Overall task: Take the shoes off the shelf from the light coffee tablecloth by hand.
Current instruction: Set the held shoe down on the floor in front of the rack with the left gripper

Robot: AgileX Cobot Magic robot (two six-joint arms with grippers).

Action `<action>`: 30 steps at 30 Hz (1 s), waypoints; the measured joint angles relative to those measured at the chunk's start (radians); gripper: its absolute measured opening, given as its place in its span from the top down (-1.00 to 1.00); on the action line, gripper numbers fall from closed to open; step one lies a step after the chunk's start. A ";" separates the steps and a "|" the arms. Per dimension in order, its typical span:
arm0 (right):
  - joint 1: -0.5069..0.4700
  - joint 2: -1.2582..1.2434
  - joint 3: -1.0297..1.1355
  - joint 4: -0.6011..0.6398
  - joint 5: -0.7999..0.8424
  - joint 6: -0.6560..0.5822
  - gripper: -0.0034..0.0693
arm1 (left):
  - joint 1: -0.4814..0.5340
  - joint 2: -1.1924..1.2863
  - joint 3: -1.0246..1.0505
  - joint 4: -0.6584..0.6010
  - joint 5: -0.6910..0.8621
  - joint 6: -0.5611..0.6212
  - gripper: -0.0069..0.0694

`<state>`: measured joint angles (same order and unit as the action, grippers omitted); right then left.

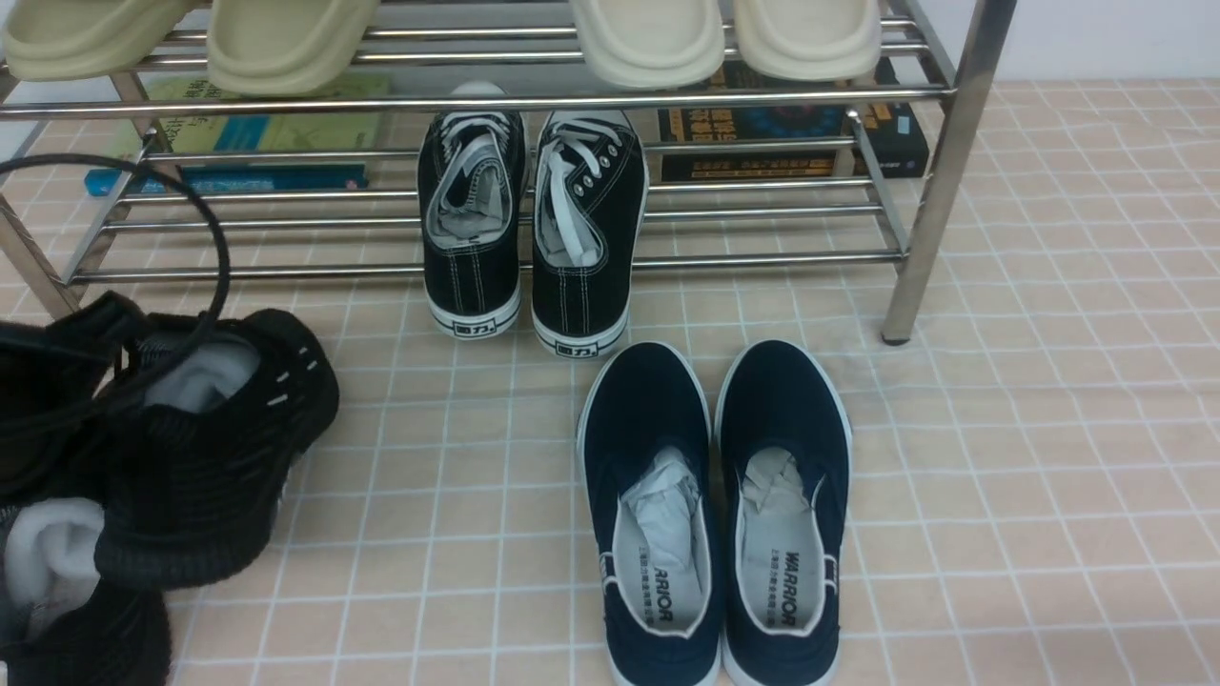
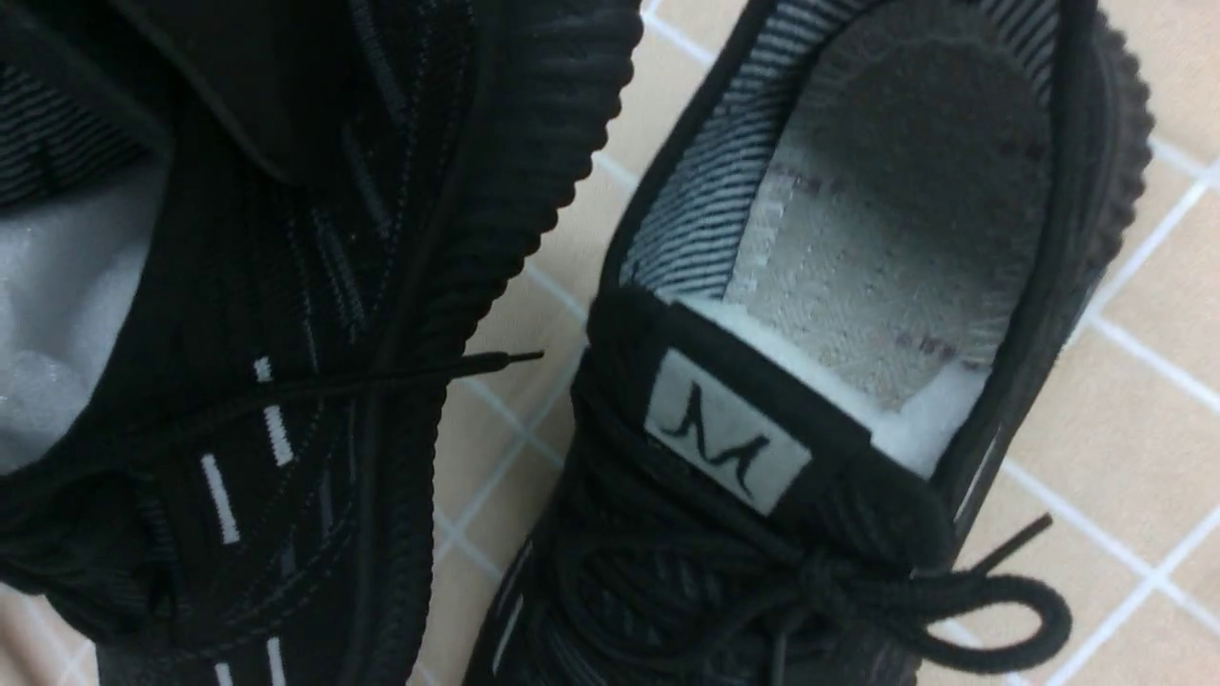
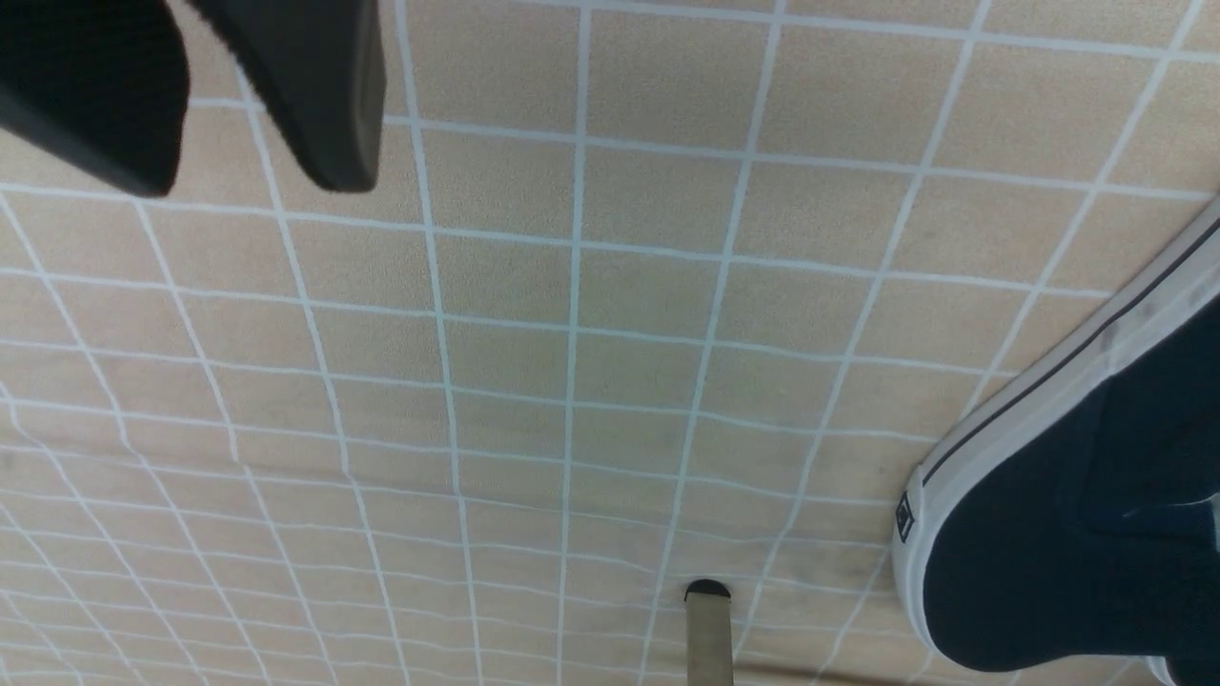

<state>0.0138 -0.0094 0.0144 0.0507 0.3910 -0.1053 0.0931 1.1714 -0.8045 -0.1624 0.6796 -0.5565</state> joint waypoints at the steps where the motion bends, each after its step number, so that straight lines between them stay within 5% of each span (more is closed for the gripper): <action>1: 0.000 0.000 0.000 0.000 0.000 0.000 0.25 | 0.000 0.000 0.005 0.000 -0.010 -0.002 0.74; 15: 0.000 0.000 0.000 0.000 0.000 0.000 0.25 | 0.000 0.000 0.056 -0.028 -0.059 -0.003 0.64; 30: 0.000 0.000 0.000 0.000 0.000 0.000 0.25 | 0.000 -0.007 0.038 -0.188 -0.008 0.182 -0.01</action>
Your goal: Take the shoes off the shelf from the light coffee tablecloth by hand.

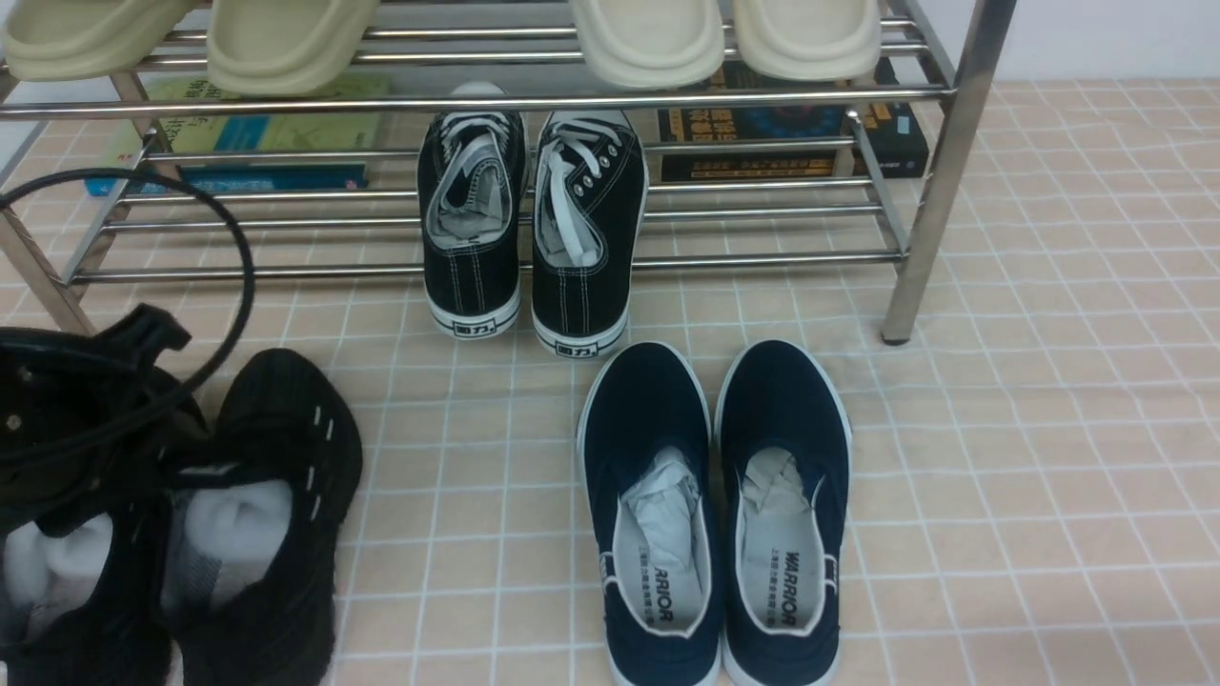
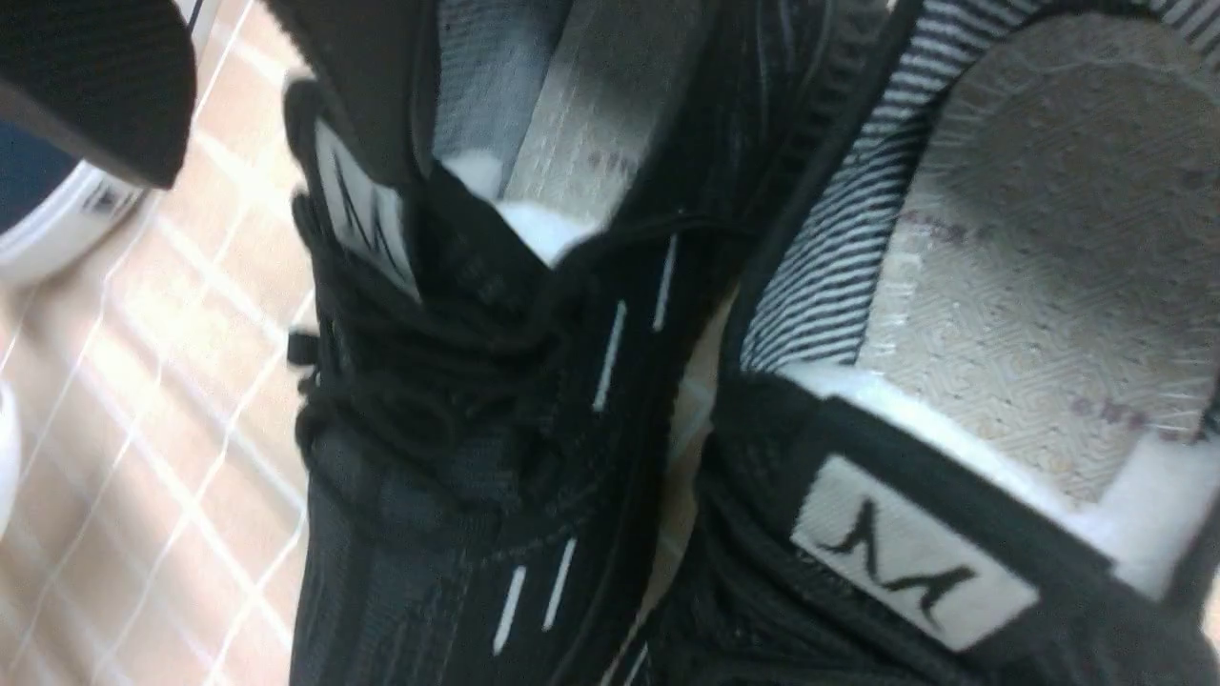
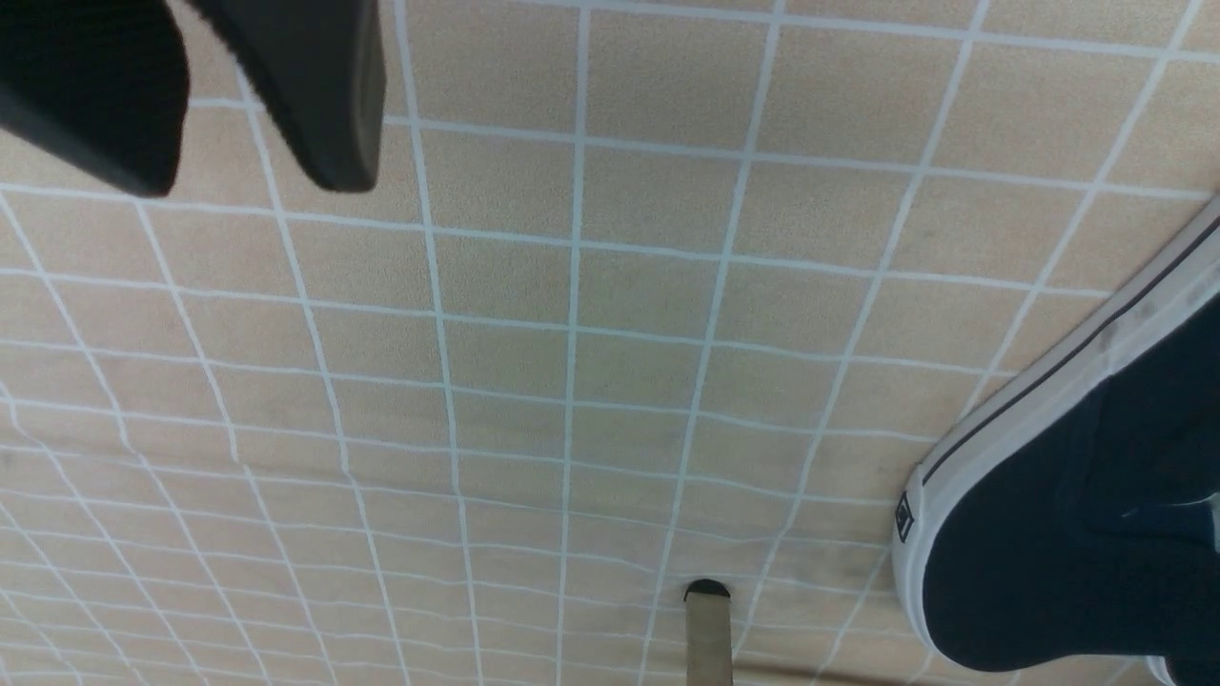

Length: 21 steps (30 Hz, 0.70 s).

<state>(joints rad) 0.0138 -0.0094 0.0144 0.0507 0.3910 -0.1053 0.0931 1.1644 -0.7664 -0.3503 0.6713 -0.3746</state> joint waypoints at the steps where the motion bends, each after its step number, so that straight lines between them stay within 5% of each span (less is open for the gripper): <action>1: 0.000 0.000 0.000 0.000 0.000 0.000 0.25 | 0.000 0.000 -0.016 0.001 0.031 0.028 -0.01; 8: 0.000 0.000 0.000 0.000 0.000 0.000 0.25 | 0.000 0.000 -0.215 0.048 0.290 0.229 0.23; 12: 0.000 0.000 0.000 0.000 0.000 0.000 0.25 | 0.000 -0.017 -0.386 0.103 0.507 0.343 0.62; 21: 0.000 0.000 0.000 0.000 0.000 0.000 0.25 | 0.000 -0.278 -0.325 0.087 0.571 0.566 0.81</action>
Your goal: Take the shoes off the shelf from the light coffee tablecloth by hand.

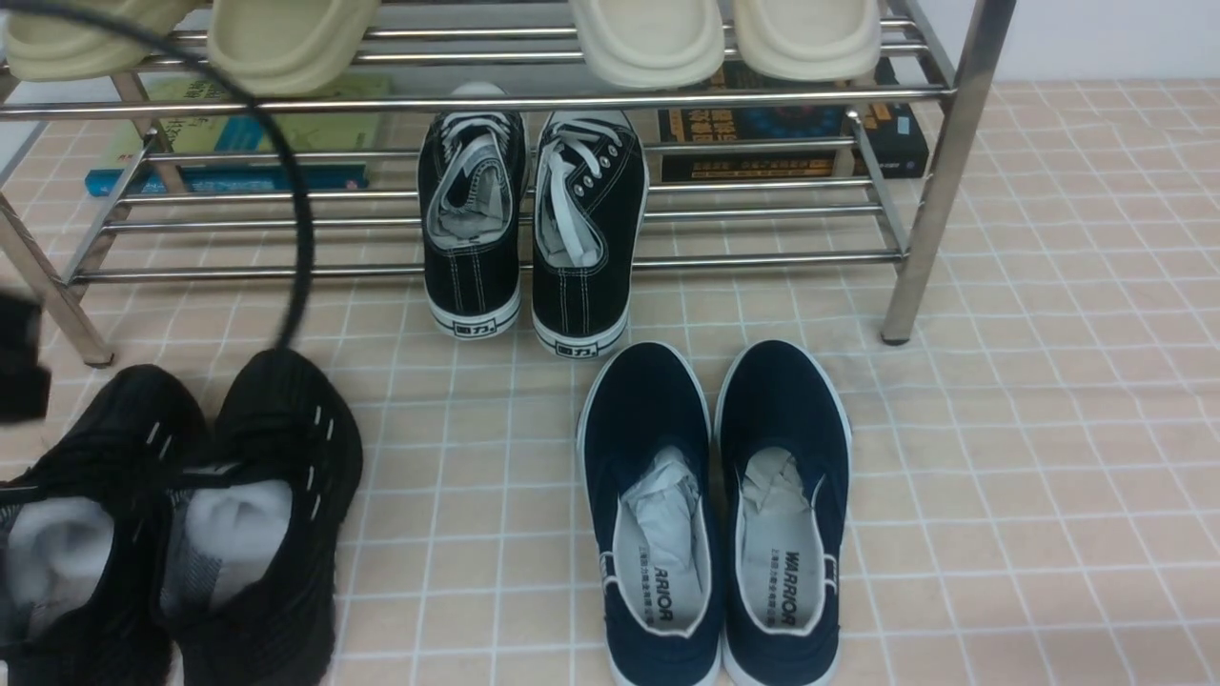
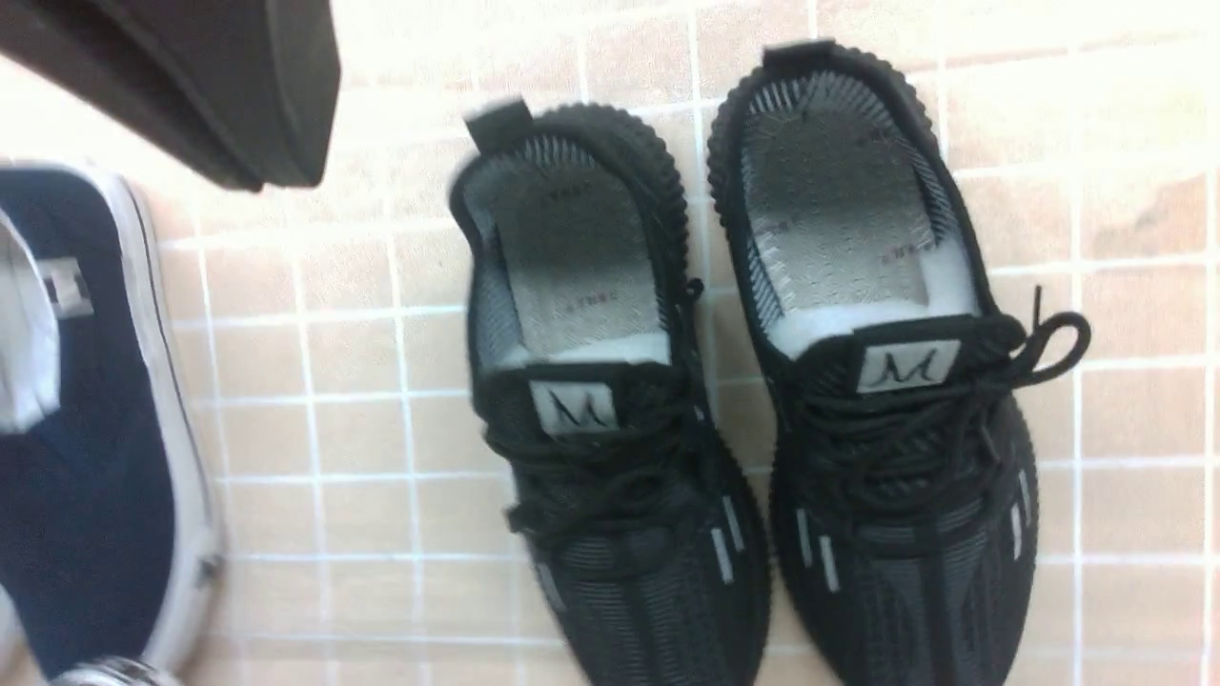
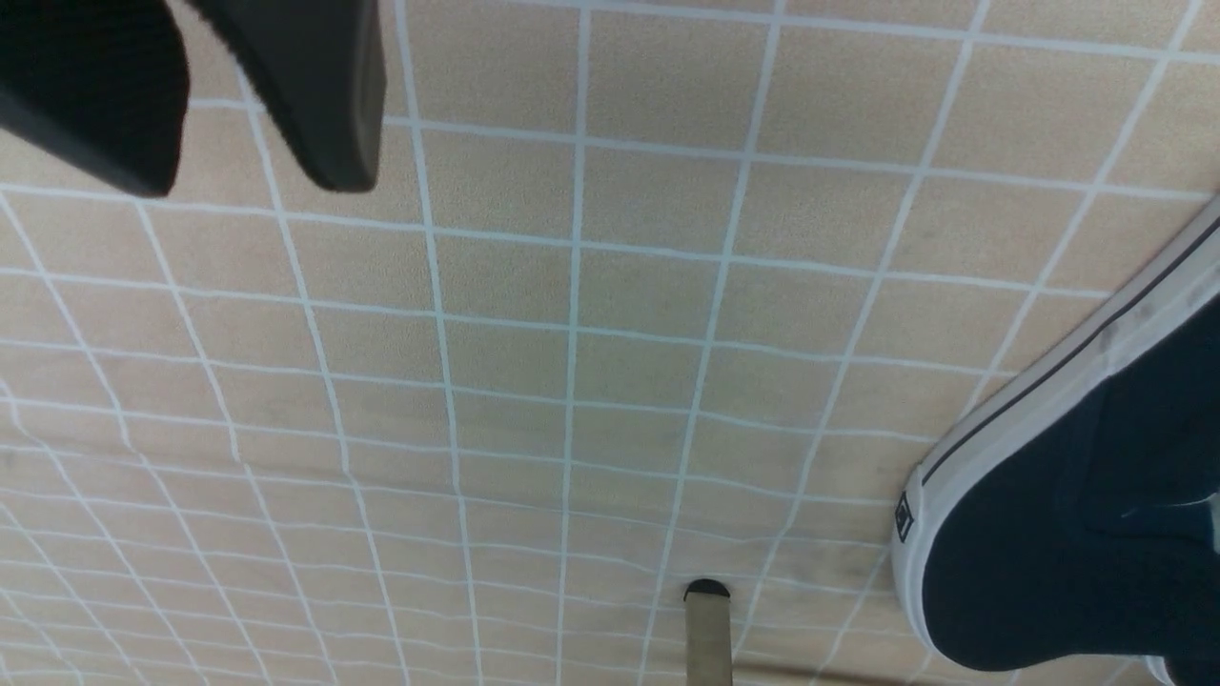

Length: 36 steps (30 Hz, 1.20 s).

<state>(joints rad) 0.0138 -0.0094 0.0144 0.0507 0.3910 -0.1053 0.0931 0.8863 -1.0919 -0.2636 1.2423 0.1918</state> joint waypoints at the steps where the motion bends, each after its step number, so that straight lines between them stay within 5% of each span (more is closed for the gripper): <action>1: 0.000 0.000 0.000 0.000 0.000 0.000 0.25 | 0.000 0.000 0.007 -0.003 0.000 0.000 0.81; 6: 0.000 0.000 0.000 0.000 0.000 0.000 0.25 | 0.000 -0.258 0.191 -0.096 -0.044 0.069 0.81; 15: 0.000 0.000 0.000 0.000 0.000 0.000 0.25 | 0.000 -0.608 0.534 -0.230 -0.440 0.080 0.80; 36: 0.000 0.000 0.000 0.000 0.000 0.000 0.25 | 0.000 -0.646 0.662 -0.012 -0.502 0.082 0.74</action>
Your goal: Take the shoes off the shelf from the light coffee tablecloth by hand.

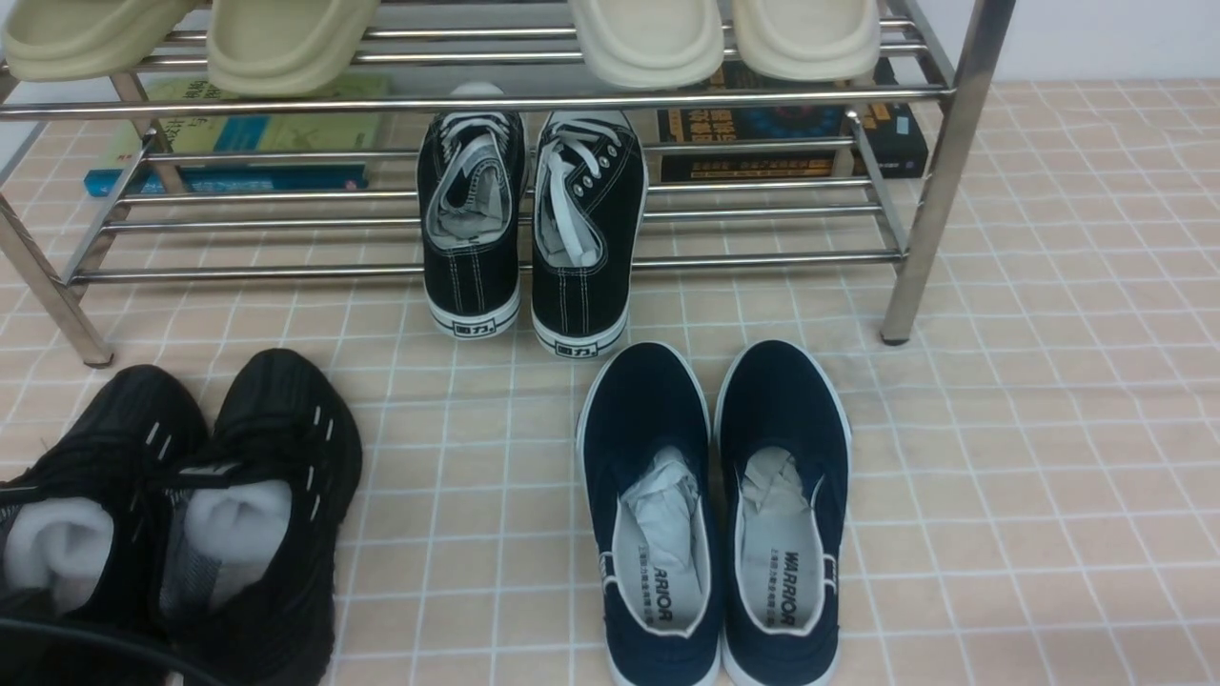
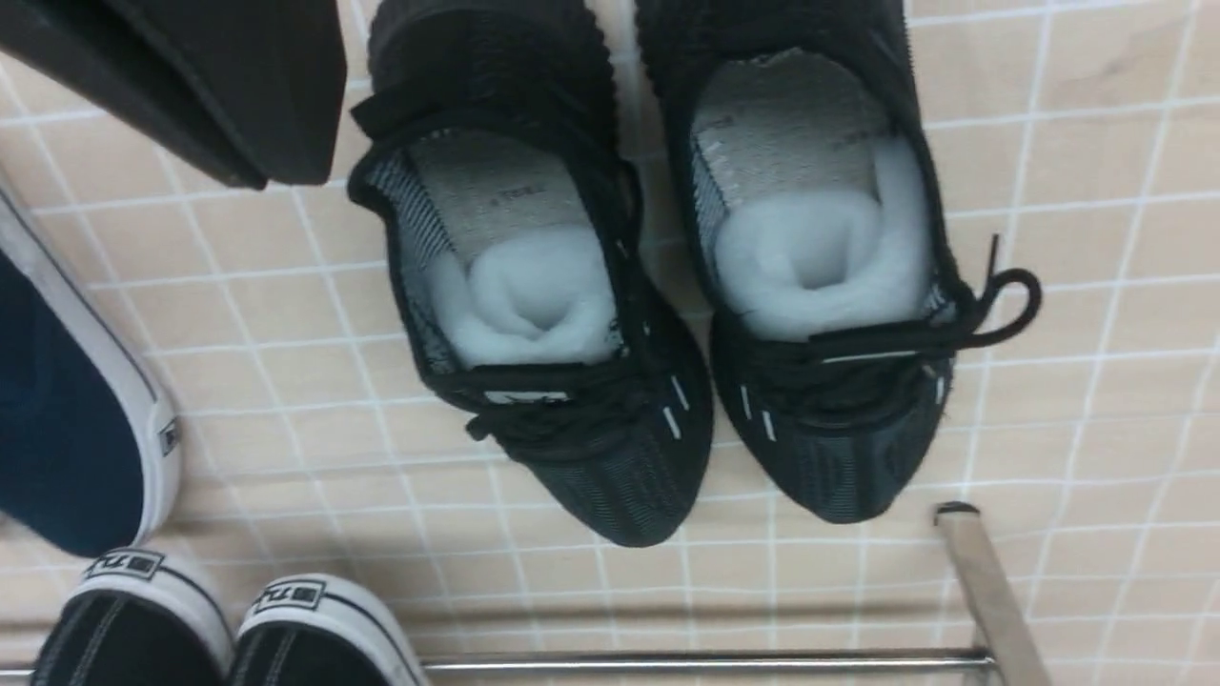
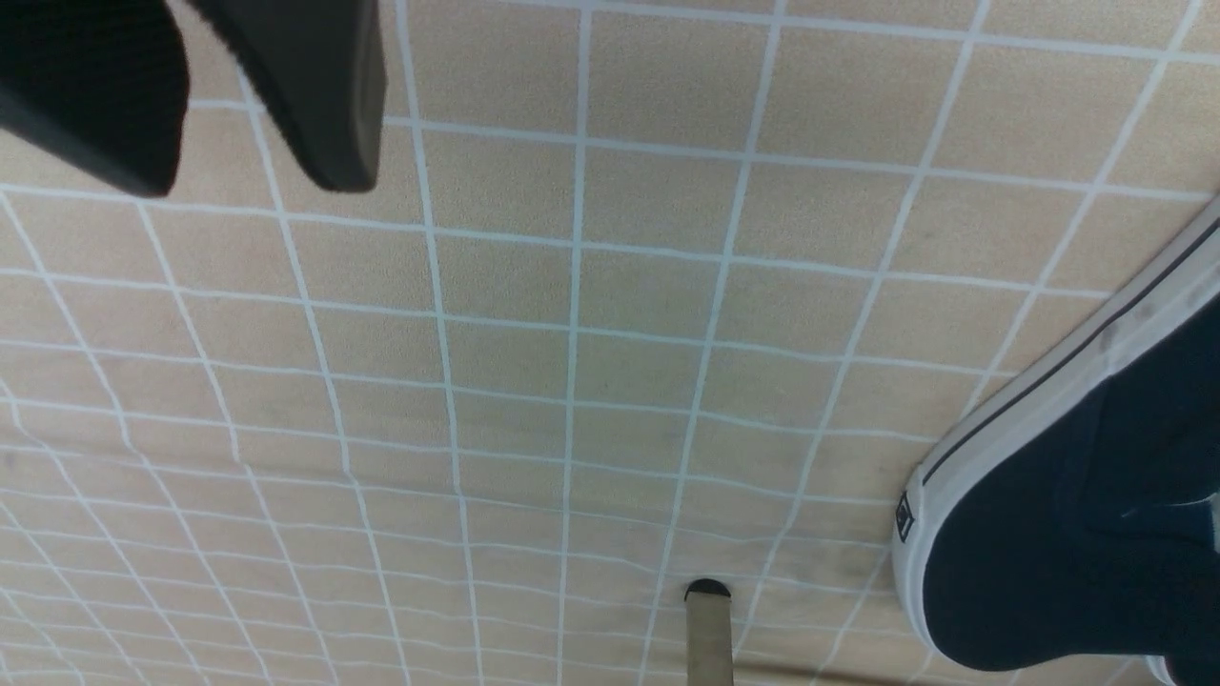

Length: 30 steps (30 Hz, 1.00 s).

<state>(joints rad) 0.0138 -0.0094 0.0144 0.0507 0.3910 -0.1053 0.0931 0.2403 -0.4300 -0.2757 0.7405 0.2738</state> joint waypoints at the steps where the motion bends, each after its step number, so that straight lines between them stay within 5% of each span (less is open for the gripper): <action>1: 0.000 0.000 0.000 0.000 0.000 0.000 0.25 | 0.000 0.000 0.007 0.003 -0.019 0.000 0.73; 6: 0.000 0.000 0.000 0.000 0.000 0.000 0.25 | -0.008 -0.030 0.077 0.050 -0.124 -0.038 0.72; 16: 0.000 0.000 0.000 0.000 0.000 0.000 0.25 | -0.078 -0.153 0.292 0.359 -0.244 -0.439 0.70; 30: 0.000 0.000 0.000 0.000 0.000 0.000 0.25 | -0.078 -0.253 0.438 0.394 -0.298 -0.464 0.66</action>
<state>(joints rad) 0.0138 -0.0094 0.0144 0.0507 0.3910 -0.1053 0.0147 -0.0124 0.0082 0.1187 0.4429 -0.1906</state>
